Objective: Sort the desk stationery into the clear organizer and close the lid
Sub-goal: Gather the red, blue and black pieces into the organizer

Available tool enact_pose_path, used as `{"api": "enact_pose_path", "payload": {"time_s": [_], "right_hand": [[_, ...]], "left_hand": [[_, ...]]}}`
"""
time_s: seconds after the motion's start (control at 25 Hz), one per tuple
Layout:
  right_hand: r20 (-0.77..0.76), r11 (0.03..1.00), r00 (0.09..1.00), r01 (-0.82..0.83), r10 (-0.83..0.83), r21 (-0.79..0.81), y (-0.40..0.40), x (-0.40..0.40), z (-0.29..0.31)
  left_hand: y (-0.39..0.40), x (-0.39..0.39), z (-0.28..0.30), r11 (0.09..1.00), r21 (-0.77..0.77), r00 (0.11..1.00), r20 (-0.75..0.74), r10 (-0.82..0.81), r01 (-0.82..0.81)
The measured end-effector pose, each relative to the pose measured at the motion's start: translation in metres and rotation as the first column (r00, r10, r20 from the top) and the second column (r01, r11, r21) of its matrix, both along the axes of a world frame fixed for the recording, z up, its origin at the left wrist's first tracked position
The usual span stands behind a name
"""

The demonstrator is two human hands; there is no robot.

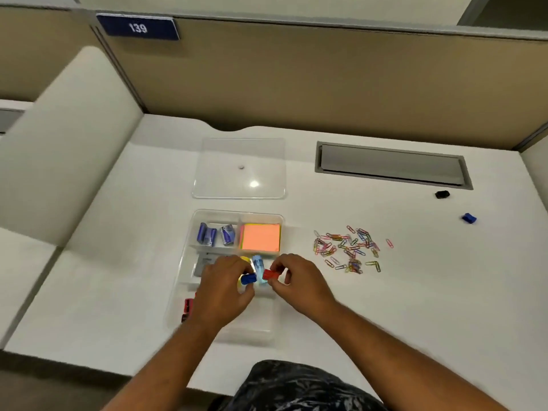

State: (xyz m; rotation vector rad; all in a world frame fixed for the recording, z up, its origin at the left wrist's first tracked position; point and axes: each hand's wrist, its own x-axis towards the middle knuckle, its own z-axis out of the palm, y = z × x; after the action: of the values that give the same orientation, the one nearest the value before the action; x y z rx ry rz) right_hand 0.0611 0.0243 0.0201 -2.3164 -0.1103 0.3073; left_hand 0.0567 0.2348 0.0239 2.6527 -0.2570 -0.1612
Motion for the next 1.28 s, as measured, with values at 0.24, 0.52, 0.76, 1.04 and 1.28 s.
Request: {"api": "enact_pose_path", "payload": {"time_s": [0.24,0.52,0.76,1.04,1.28], "right_hand": [[0.021,0.945,0.948,-0.315,0.318,-0.092,0.095,-0.019,0.006],[0.032,0.921,0.937,-0.337,0.349,-0.193,0.135,-0.024,-0.005],[0.052,0.992,0.998,-0.013,0.019,-0.125,0.058,-0.021,-0.015],[0.129,0.93,0.929,0.359,-0.347,-0.078,-0.074,-0.023,-0.011],[0.129,0.809,0.805,0.586,-0.578,-0.033,-0.218,-0.015,-0.011]], "left_hand": [[0.11,-0.055,-0.006,0.967,0.177,0.979,-0.061,0.194,-0.18],[0.126,-0.058,-0.01,0.965,0.198,0.983,-0.029,0.179,-0.169],[0.058,-0.026,-0.004,0.995,0.1,1.0,-0.006,-0.011,0.011],[-0.092,0.032,0.01,0.967,0.049,0.966,0.057,-0.251,0.248],[-0.248,0.08,0.012,0.917,0.026,0.916,0.026,-0.4,0.399]]}}
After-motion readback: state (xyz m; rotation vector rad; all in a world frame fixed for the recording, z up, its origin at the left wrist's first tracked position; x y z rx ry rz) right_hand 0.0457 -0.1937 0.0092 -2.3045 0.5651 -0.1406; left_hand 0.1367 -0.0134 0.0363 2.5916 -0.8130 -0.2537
